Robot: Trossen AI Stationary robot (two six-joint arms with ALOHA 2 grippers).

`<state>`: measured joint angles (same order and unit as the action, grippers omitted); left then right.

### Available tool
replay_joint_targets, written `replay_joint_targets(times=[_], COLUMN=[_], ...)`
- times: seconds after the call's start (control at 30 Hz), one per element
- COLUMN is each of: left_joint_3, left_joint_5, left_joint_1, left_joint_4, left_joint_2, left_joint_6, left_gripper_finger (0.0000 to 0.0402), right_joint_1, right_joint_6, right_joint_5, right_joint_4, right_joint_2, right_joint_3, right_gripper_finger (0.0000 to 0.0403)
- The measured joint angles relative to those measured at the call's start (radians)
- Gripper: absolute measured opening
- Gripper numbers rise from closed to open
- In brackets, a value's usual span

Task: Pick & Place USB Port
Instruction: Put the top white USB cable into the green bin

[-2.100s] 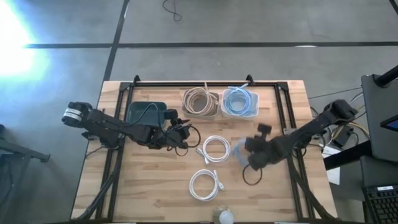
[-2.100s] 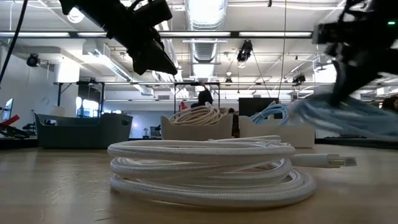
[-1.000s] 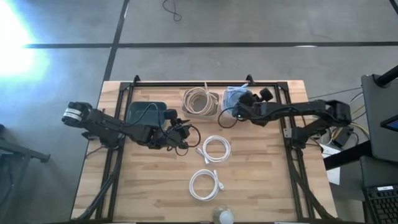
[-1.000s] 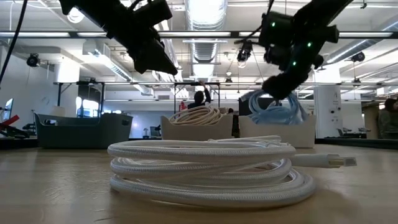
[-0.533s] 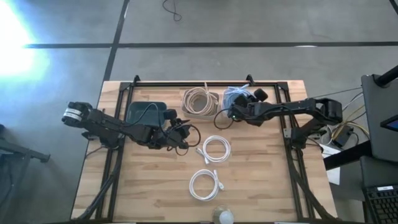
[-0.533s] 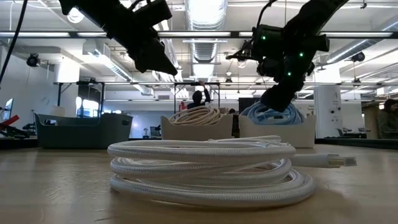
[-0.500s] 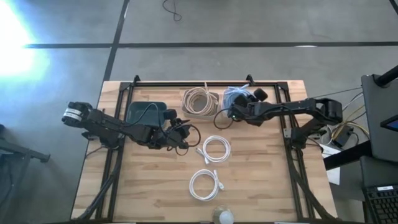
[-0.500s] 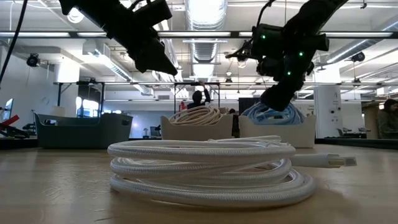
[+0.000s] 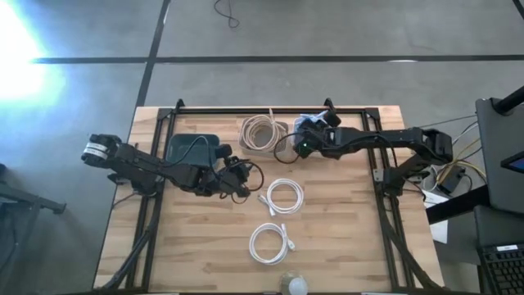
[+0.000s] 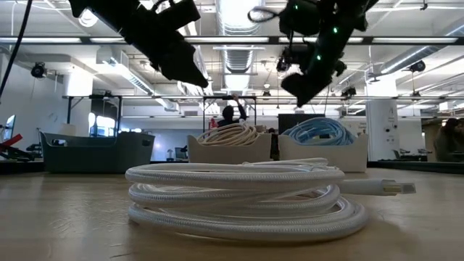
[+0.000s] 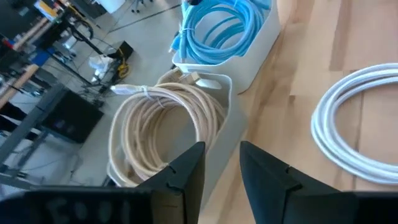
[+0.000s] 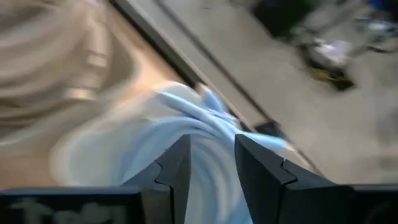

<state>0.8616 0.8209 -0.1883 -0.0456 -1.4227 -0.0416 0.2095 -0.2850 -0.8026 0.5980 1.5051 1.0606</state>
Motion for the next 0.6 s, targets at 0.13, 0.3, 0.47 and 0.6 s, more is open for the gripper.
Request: replay_joint_targets(times=[0.13,0.3,0.47,0.6], left_joint_3=[0.000,0.000,0.000,0.000], left_joint_5=[-0.079,-0.266,-0.439,-0.504], left_joint_1=[0.000,0.000,0.000,-0.003], left_joint_4=[0.000,0.000,0.001,0.007], left_joint_2=[0.000,0.000,-0.001,-0.023], left_joint_6=[0.033,0.065,0.081,0.049], left_gripper_finger=[0.0122,0.0122,0.0122,0.0122], right_joint_1=[-0.026,-0.069,-0.103,-0.114], right_joint_6=[0.057,0.122,0.140,0.199], right_joint_5=[0.133,0.214,0.296,0.582], right_joint_4=[-0.002,-0.002,0.041,0.066], right_joint_2=[0.000,0.000,-0.007,-0.033], right_joint_3=[0.065,0.118,0.142,0.100], right_gripper_finger=[0.0127,0.0126,0.0120,0.0119])
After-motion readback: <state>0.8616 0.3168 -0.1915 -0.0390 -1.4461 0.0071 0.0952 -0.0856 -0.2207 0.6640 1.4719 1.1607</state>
